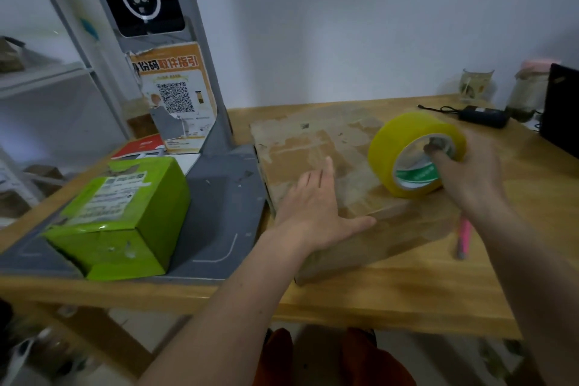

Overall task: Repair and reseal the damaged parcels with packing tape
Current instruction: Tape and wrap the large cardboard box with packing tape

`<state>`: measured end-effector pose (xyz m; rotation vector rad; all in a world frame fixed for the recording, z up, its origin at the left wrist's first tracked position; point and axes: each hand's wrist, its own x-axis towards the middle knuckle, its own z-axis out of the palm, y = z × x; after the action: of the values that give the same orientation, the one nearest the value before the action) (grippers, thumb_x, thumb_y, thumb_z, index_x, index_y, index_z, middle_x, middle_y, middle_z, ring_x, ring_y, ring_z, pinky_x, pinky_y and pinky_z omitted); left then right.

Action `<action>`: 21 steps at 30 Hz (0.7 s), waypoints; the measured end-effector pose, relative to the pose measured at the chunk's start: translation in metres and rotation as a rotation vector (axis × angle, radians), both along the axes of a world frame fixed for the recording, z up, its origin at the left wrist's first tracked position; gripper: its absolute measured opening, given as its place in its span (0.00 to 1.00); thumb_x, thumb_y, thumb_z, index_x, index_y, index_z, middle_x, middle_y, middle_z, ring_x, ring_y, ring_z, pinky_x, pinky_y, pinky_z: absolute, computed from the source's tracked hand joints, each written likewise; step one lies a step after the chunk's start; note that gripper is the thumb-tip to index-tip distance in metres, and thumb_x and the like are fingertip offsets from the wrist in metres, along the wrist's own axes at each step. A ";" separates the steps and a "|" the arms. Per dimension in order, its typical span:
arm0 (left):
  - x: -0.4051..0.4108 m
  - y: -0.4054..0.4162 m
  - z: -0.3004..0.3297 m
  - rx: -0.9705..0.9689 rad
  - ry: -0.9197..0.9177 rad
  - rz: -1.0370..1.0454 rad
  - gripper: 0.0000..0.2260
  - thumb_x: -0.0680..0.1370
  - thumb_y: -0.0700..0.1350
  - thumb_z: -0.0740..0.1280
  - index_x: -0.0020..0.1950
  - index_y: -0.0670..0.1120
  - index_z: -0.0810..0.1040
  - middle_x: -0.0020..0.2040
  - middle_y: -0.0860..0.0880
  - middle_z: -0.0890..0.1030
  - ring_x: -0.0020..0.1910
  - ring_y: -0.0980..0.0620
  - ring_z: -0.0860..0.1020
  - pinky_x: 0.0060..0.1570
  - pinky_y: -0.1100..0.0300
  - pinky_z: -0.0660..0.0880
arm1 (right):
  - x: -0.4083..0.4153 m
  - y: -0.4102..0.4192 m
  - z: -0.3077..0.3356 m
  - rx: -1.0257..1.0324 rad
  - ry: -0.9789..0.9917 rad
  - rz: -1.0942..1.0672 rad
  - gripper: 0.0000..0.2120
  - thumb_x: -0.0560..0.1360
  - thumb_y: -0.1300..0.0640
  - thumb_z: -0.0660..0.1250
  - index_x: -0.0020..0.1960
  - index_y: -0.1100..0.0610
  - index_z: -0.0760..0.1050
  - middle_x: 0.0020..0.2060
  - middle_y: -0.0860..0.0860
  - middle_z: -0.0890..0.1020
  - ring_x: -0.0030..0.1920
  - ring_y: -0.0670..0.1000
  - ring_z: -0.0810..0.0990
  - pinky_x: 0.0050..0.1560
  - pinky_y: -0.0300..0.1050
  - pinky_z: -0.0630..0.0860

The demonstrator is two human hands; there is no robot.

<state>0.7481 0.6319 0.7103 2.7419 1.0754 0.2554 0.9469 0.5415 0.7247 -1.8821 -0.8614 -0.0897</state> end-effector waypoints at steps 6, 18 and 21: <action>0.004 0.000 0.000 0.026 0.052 -0.007 0.53 0.70 0.75 0.61 0.80 0.47 0.39 0.80 0.47 0.51 0.78 0.46 0.50 0.75 0.49 0.50 | -0.002 -0.006 -0.011 -0.001 0.065 0.002 0.13 0.76 0.50 0.67 0.51 0.61 0.77 0.44 0.59 0.79 0.47 0.59 0.77 0.42 0.48 0.69; 0.045 -0.016 0.000 0.234 0.288 0.014 0.48 0.73 0.76 0.50 0.80 0.43 0.46 0.80 0.41 0.49 0.79 0.44 0.46 0.75 0.42 0.36 | -0.024 -0.023 -0.012 0.183 0.187 0.091 0.13 0.79 0.49 0.61 0.58 0.55 0.74 0.51 0.52 0.79 0.51 0.52 0.78 0.50 0.48 0.74; 0.047 -0.013 -0.003 0.156 0.236 0.000 0.46 0.74 0.74 0.51 0.80 0.43 0.47 0.80 0.42 0.46 0.79 0.43 0.45 0.77 0.47 0.41 | -0.017 -0.028 -0.023 0.411 0.281 -0.074 0.11 0.81 0.50 0.56 0.56 0.53 0.73 0.49 0.53 0.80 0.50 0.52 0.80 0.52 0.47 0.77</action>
<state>0.7952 0.6184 0.7075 2.9703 1.1561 0.0156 0.9303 0.5137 0.7018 -1.4958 -0.5326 -0.0416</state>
